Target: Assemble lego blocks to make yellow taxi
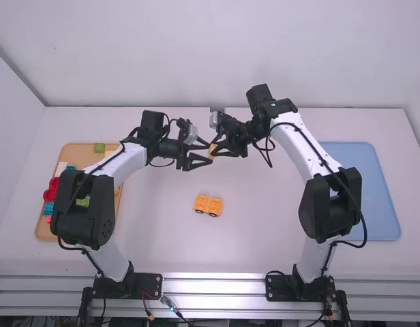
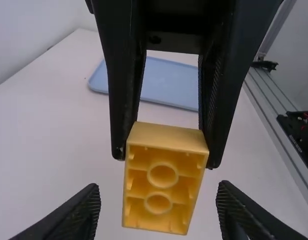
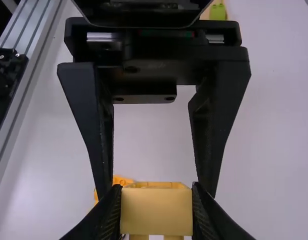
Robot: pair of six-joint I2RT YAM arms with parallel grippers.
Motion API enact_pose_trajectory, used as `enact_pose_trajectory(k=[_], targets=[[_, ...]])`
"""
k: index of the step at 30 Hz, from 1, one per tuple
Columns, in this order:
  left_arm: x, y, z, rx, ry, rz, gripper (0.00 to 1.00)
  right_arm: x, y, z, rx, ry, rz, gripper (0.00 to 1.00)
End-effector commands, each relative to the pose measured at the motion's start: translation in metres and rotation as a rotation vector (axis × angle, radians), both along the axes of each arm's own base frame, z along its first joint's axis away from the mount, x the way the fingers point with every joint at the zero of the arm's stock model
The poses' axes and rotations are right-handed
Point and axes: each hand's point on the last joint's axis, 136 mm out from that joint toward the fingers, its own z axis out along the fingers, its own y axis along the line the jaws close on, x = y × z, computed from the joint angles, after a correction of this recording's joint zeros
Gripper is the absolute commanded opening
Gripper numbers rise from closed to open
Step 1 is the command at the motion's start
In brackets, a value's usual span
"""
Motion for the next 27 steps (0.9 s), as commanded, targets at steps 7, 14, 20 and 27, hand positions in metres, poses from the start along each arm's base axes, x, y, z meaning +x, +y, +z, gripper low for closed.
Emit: enact_pose_trajectory(k=[7, 14, 20, 27], targets=[[-0.009, -0.009, -0.006, -0.014, 0.006, -0.046, 0.51, 0.001, 0.008, 0.008, 0.015, -0.028, 0.020, 0.16], [-0.008, -0.006, -0.006, -0.014, 0.012, -0.036, 0.42, 0.002, 0.007, 0.008, 0.015, -0.028, 0.018, 0.15], [-0.009, -0.008, -0.006, -0.014, 0.012, -0.042, 0.24, 0.002, 0.007, 0.008, 0.012, -0.031, 0.017, 0.20], [-0.007, -0.008, -0.003, -0.025, -0.009, -0.047, 0.02, 0.013, 0.012, 0.014, 0.042, -0.050, -0.012, 0.56]])
